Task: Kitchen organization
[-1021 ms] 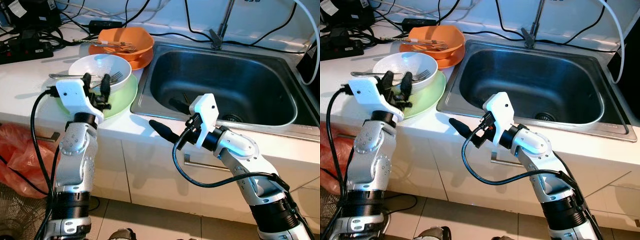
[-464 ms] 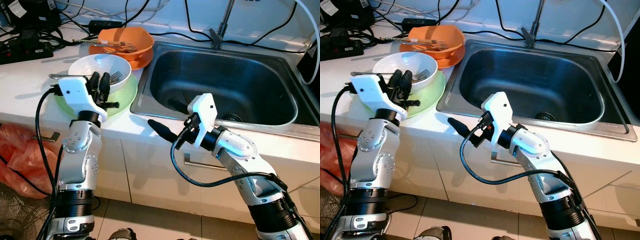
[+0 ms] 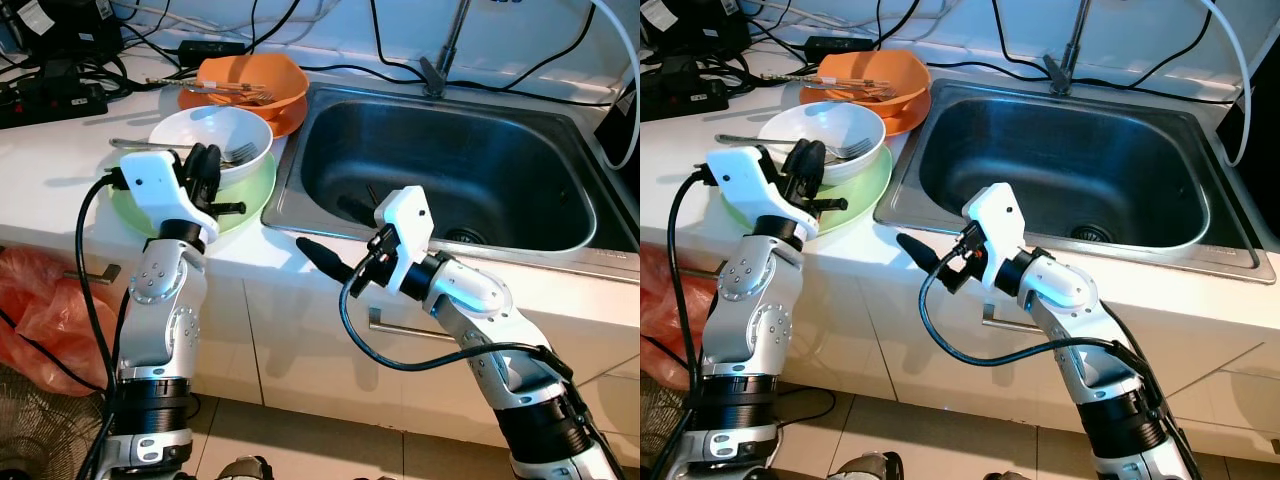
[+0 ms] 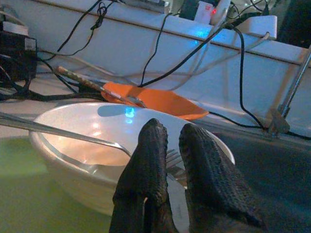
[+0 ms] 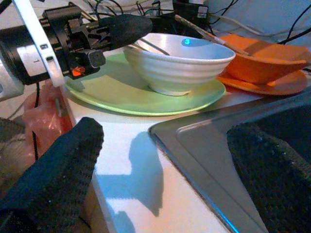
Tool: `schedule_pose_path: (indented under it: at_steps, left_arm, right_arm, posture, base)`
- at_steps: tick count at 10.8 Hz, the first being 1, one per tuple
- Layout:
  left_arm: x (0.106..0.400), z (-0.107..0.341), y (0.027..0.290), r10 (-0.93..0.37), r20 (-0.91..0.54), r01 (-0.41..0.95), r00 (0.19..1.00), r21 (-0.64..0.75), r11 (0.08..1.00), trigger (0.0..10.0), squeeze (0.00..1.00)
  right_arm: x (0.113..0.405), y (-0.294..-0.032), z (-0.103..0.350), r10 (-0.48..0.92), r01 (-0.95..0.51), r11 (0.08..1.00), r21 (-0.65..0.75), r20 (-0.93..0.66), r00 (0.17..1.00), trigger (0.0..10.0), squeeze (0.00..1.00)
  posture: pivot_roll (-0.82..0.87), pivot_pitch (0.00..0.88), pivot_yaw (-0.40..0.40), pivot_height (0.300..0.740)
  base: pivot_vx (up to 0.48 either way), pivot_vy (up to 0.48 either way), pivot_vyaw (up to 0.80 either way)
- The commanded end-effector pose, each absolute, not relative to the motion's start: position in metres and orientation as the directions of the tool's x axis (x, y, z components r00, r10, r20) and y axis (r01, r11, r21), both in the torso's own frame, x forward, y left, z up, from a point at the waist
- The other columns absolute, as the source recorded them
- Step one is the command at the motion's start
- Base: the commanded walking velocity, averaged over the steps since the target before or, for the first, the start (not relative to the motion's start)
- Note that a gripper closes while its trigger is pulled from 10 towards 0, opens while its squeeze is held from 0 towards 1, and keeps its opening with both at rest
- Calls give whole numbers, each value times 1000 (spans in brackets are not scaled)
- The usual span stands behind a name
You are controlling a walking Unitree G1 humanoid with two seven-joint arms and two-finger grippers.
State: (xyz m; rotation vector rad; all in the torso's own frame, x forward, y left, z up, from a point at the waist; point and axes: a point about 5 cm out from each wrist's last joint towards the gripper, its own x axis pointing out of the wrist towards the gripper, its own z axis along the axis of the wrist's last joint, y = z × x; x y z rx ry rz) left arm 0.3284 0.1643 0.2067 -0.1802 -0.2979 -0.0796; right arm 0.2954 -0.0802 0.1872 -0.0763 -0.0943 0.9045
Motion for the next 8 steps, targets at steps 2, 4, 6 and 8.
schedule_pose_path:
  at_steps: [2,4,6,8]
  left_arm:
    - [332,224,161,-59,299,115,952,-175,978,0,0]
    - [337,237,163,-71,236,112,969,-166,980,0,0]
    - [337,252,166,-100,157,124,983,-149,981,0,0]
    - [333,259,165,-187,113,201,976,-126,971,0,0]
  right_arm:
    - [299,-85,190,770,-761,638,-119,62,635,10000,0]
    - [301,-86,191,762,-754,647,-119,66,644,10000,0]
    - [301,-85,190,763,-753,646,-121,68,643,10000,0]
    - [302,-85,191,762,-753,647,-123,69,643,10000,0]
  posture:
    - [28,92,-32,740]
    - [26,91,-33,740]
    - [29,87,-31,740]
    - [37,82,-35,740]
  base:
    - [0,0,0]
    - [0,0,0]
    - [0,0,0]
    - [0,0,0]
